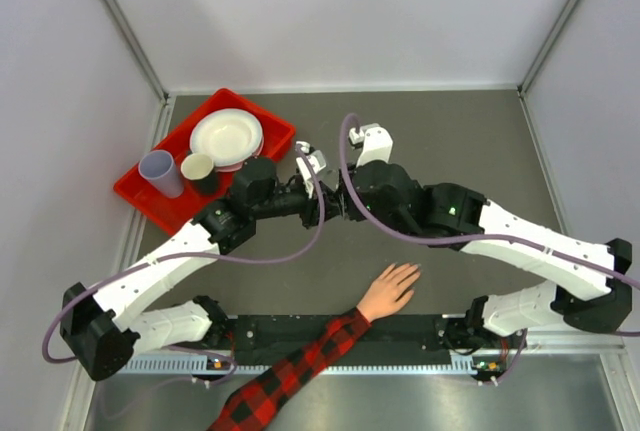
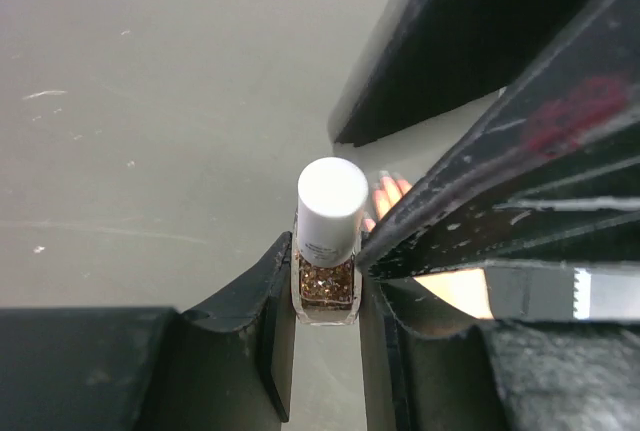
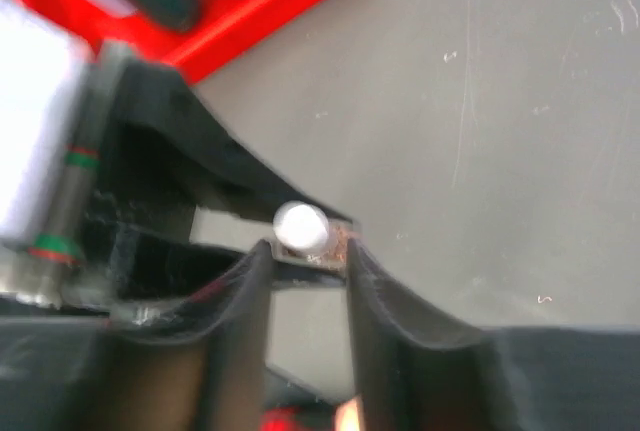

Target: Paint the nails

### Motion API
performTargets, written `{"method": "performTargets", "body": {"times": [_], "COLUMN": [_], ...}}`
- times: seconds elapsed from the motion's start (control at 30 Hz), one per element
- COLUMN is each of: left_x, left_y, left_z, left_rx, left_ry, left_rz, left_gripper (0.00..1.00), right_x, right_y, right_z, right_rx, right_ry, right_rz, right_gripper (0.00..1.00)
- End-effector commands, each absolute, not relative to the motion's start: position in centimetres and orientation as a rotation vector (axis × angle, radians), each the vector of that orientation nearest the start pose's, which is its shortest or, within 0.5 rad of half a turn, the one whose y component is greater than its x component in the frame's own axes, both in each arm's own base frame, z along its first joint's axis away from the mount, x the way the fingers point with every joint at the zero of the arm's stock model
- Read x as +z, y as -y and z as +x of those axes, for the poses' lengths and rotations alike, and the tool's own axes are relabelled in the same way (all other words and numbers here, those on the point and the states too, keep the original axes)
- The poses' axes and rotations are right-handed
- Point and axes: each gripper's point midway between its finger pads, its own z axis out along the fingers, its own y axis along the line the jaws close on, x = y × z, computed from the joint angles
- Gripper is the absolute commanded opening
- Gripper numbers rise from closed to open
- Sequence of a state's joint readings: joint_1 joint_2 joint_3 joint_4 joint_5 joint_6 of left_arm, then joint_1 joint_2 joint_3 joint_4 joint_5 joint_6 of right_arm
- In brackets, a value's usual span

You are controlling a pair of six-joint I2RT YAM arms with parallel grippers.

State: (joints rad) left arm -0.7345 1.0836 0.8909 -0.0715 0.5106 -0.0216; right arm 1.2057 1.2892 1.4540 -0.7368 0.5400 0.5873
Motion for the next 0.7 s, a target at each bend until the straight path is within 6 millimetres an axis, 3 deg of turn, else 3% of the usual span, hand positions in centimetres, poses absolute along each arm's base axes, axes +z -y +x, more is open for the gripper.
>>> {"method": "performTargets", "body": {"times": [0.0,0.13,0.2,0.27,0.37,0.4,0.53,0.67], "left_x": [32.2,31.9,31.6,31.4,31.3,31.4,31.4,31.4], "left_y": [31.3,32.5,32.7,33.1,33.0,33.0,32.9,32.9], "left_z": [20.4,17.9,15.5,14.9,13.4,13.1,12.9,13.0], "left_rx": [-1.04,-1.193,-1.324,-1.395,-1.511,-1.529,-1.54,-1.536], "left_ry": [-1.363,-1.313,-1.283,-1.291,-1.273,-1.263,-1.261,-1.266], "left_rz": [1.034,1.176,1.285,1.318,1.386,1.398,1.403,1.401], "left_gripper": [0.0,0.0,0.0,0.0,0.0,0.0,0.0,0.0], "right_x": [32.3,34.0,34.4,35.0,35.5,35.4,36.2,36.1], "right_y": [-30.1,-28.8,-28.5,-28.0,-27.6,-27.6,-27.3,-28.3], "right_z": [16.2,15.2,14.3,14.0,14.2,14.4,15.6,14.5], "right_rx": [0.609,0.667,0.781,0.849,0.939,0.942,1.01,1.103], "right_ry": [-2.058,-1.992,-1.955,-1.909,-1.883,-1.88,-1.869,-1.848], "right_rz": [-0.563,-0.815,-0.938,-0.995,-1.042,-1.057,-1.043,-1.123], "right_gripper": [0.57,0.69,0.71,0.7,0.65,0.53,0.36,0.41]}}
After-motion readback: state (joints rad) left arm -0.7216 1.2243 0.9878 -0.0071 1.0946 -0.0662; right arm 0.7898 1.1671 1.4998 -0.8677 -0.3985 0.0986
